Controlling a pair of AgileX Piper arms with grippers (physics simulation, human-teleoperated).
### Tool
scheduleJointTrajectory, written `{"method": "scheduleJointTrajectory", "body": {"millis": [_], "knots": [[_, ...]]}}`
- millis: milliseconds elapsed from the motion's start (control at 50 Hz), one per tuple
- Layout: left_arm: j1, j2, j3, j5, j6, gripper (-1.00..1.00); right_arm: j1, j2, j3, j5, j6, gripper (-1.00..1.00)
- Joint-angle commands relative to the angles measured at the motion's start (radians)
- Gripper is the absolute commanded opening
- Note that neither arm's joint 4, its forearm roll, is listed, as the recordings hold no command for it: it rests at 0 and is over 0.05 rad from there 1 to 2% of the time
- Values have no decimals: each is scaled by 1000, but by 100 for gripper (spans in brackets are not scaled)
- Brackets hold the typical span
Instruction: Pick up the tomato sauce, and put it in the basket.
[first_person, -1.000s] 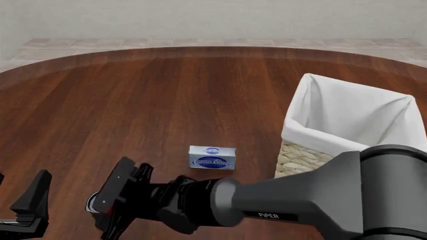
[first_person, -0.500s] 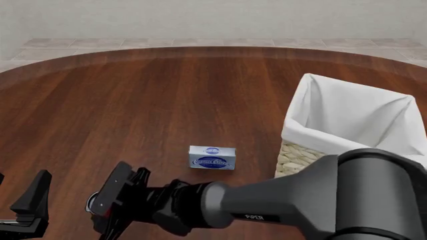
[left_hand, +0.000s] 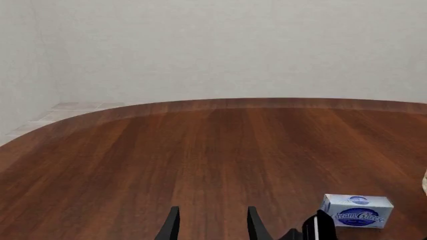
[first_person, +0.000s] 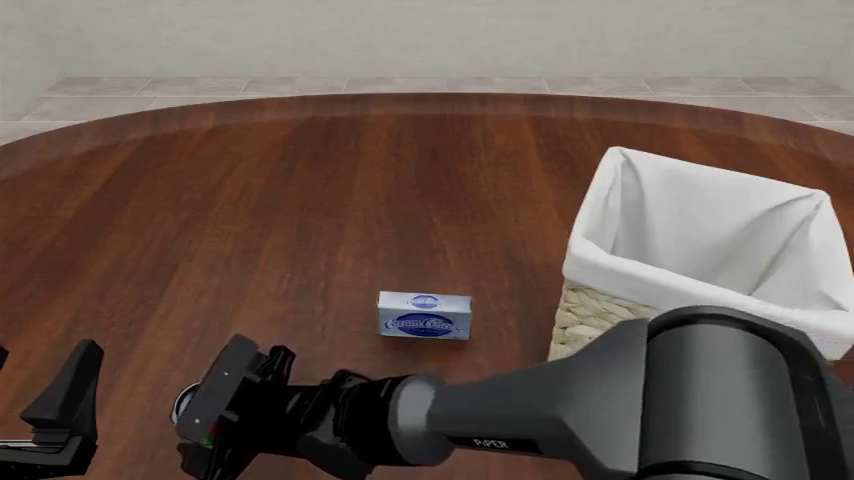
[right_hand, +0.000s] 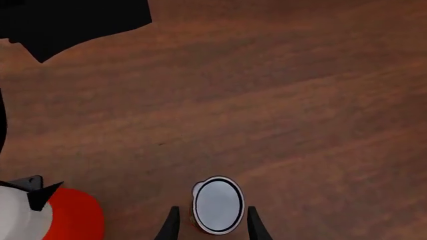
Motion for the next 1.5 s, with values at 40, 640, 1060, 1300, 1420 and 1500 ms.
{"method": "scheduleJointTrajectory", "body": {"millis": [40,640,1060,1300,1420,1500], "knots": [[0,0,0,0,0,100,3,23,-14,-1,8,100],[0,0,0,0,0,100,17,15,-16,1,-14,-100],[0,0,0,0,0,100,-12,-47,-33,42,-59,-100],[0,0,0,0,0,100,-29,-84,-39,67,-88,-100],[0,0,0,0,0,100,-46,-93,-48,84,-107,-100],[0,0,0,0,0,100,-43,-110,-38,87,-114,-100]]}}
